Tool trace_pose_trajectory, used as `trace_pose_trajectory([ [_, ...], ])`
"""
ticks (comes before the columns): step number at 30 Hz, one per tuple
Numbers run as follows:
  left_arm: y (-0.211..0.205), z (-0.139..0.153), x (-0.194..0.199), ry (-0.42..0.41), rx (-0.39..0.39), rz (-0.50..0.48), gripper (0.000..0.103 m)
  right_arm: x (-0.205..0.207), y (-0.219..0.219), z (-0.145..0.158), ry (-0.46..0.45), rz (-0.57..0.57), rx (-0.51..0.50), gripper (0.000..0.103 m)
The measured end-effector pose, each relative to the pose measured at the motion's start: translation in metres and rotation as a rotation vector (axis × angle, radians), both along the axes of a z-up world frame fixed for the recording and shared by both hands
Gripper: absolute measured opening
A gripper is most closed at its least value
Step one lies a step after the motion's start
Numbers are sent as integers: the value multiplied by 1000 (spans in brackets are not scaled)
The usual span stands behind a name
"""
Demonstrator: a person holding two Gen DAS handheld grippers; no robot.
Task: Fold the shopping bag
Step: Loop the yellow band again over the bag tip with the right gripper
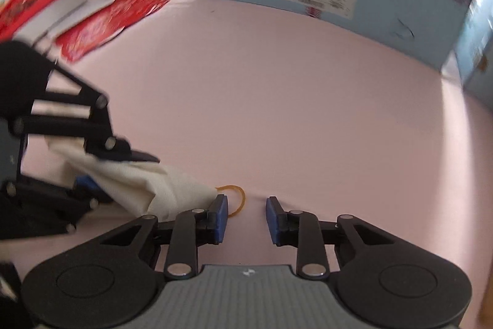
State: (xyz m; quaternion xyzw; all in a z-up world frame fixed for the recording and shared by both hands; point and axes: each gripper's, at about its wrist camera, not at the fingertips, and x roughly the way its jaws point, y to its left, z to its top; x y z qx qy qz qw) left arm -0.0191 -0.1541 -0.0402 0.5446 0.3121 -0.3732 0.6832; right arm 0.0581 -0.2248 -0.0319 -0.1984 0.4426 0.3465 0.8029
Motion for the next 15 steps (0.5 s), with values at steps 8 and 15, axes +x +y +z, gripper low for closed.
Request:
trace_pose_trajectory([
  [8,6,20,11,50,-222,100,27,6,-26,-1,111,-139,159,1],
  [15,12,13,45,184,-285,203,16,12,-46,-4,176,-239,286,1],
])
